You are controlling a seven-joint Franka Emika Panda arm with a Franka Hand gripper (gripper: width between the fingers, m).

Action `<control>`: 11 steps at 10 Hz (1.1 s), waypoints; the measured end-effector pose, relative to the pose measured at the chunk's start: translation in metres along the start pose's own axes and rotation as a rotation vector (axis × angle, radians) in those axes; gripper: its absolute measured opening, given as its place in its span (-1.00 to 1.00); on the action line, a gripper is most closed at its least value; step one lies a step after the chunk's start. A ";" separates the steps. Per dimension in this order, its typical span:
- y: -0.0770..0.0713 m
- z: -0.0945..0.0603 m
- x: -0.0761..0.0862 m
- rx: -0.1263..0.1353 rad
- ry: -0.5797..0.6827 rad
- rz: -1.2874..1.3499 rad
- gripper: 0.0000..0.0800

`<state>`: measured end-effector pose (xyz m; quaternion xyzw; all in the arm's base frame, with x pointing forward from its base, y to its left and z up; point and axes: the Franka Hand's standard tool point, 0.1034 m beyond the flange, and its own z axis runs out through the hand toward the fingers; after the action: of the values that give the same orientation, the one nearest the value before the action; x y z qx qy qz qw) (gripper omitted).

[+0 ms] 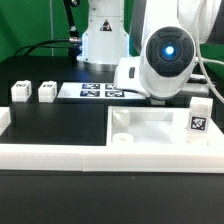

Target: Assemble square table

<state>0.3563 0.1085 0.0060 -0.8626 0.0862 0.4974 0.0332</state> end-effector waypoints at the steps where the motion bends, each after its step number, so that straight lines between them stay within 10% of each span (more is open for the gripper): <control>1: 0.001 0.000 0.000 0.001 0.000 0.001 -0.20; 9: 0.004 -0.002 0.001 0.010 0.000 0.006 -0.29; 11: 0.010 -0.022 -0.006 -0.005 0.016 -0.012 -0.29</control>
Offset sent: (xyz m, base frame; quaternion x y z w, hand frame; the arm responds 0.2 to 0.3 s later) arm 0.0000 0.0000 0.0000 0.0000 0.0000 0.0000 1.0000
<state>0.3707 0.0961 0.0224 -0.8671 0.0801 0.4906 0.0331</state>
